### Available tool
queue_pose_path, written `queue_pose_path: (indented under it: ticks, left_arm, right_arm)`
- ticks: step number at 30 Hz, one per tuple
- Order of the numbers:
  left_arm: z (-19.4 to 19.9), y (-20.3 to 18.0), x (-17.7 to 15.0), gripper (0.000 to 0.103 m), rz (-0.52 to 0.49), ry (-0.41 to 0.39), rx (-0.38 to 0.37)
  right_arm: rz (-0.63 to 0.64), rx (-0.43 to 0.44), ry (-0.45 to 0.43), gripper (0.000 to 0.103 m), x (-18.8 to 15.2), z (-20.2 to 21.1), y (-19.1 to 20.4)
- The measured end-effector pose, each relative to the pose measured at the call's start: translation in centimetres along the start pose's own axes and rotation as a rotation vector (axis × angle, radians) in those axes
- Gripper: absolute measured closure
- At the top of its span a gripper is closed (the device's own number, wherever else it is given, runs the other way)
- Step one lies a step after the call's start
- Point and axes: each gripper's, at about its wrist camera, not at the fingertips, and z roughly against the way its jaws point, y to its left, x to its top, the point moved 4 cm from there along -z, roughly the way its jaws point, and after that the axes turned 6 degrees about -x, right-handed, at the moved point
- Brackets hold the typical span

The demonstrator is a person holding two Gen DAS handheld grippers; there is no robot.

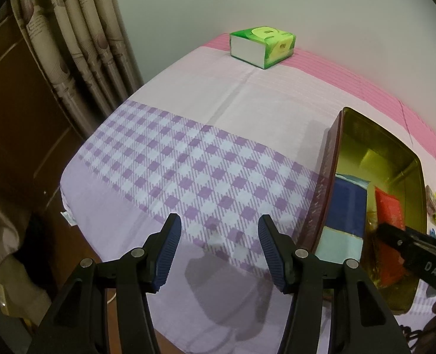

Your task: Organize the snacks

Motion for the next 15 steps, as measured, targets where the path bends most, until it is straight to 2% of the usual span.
queue_pose_path:
  ticks: [7, 15]
  left_arm:
    - [-0.2, -0.4, 0.0, 0.048, -0.015, 0.006, -0.003]
    - [-0.2, -0.9, -0.2, 0.048, -0.032, 0.007, -0.003]
  right_arm:
    - [0.023, 0.010, 0.006, 0.061, 0.1, -0.9, 0.9]
    - [0.033, 0.032, 0.006, 0.055, 0.3, -1.0, 1.4]
